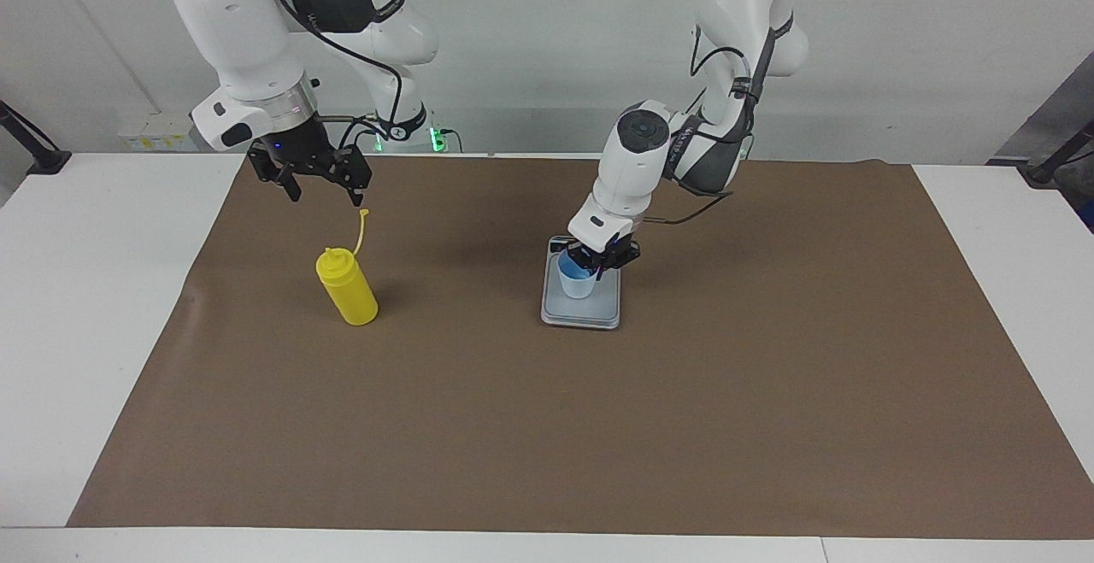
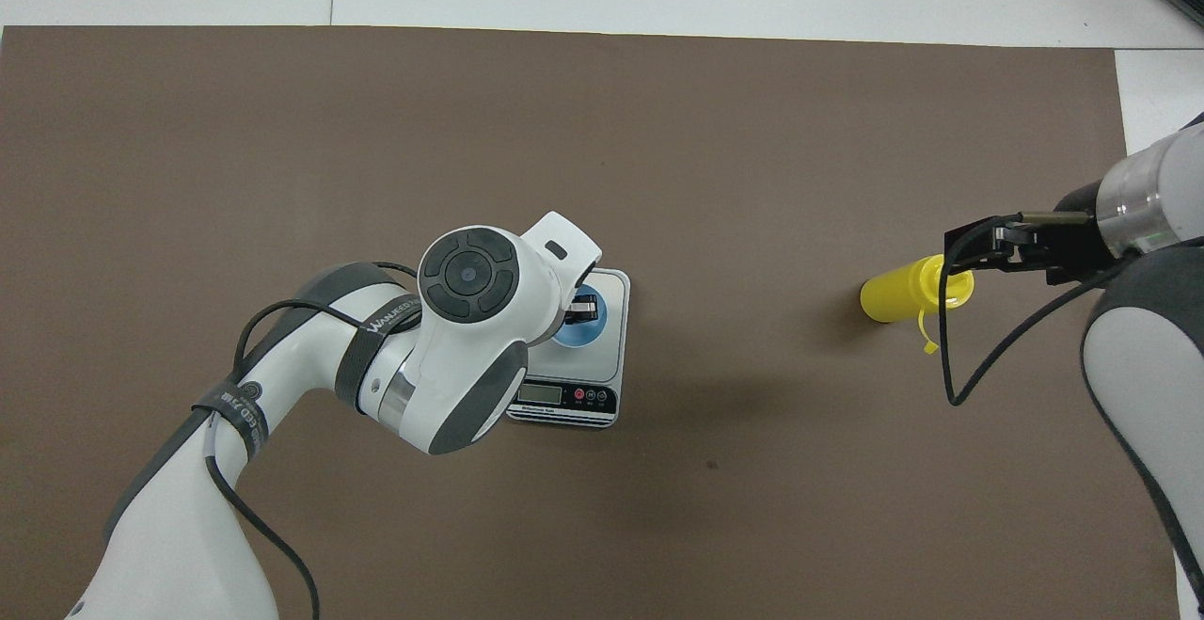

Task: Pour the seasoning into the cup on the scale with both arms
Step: 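Carry the blue cup with the left gripper onto the scale, then release the cup on the scale and withdraw the left gripper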

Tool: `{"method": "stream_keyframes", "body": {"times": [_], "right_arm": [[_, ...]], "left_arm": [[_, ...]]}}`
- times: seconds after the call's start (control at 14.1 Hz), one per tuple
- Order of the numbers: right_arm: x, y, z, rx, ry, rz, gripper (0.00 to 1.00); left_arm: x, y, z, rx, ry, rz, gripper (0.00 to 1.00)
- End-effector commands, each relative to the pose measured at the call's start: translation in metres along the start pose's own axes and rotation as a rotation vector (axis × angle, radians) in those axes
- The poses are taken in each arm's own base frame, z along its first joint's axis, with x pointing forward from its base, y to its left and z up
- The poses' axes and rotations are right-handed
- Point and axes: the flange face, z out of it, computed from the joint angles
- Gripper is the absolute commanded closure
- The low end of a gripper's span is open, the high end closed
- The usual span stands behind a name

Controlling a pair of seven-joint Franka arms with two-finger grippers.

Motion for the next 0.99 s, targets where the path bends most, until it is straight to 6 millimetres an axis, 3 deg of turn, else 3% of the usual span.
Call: {"method": "stream_keyframes", "body": {"times": [0.0,0.14,0.36,0.64,0.92], "right_arm": [[-0.006,0.0,-0.002,0.001,0.018,-0.019,0.0],[-0.006,0.001,-0.002,0.001,0.018,-0.019,0.0],[-0.006,0.001,-0.002,0.001,0.018,-0.019,0.0],[-0.006,0.0,-0.002,0.001,0.016,-0.028,0.0],[-0.006,0.0,-0.002,0.001,0.016,-0.037,0.0]], "left_arm": [[0.0,-0.003,-0.002,-0.003,0.019,-0.01,0.0],[0.007,-0.011,-0.02,-0.001,0.027,-0.026,0.0],[0.035,-0.061,-0.079,0.041,0.079,-0.047,0.0],[0.055,-0.12,-0.107,0.066,0.077,-0.028,0.0],[0.065,-0.206,-0.152,0.106,0.052,0.011,0.0]]}}
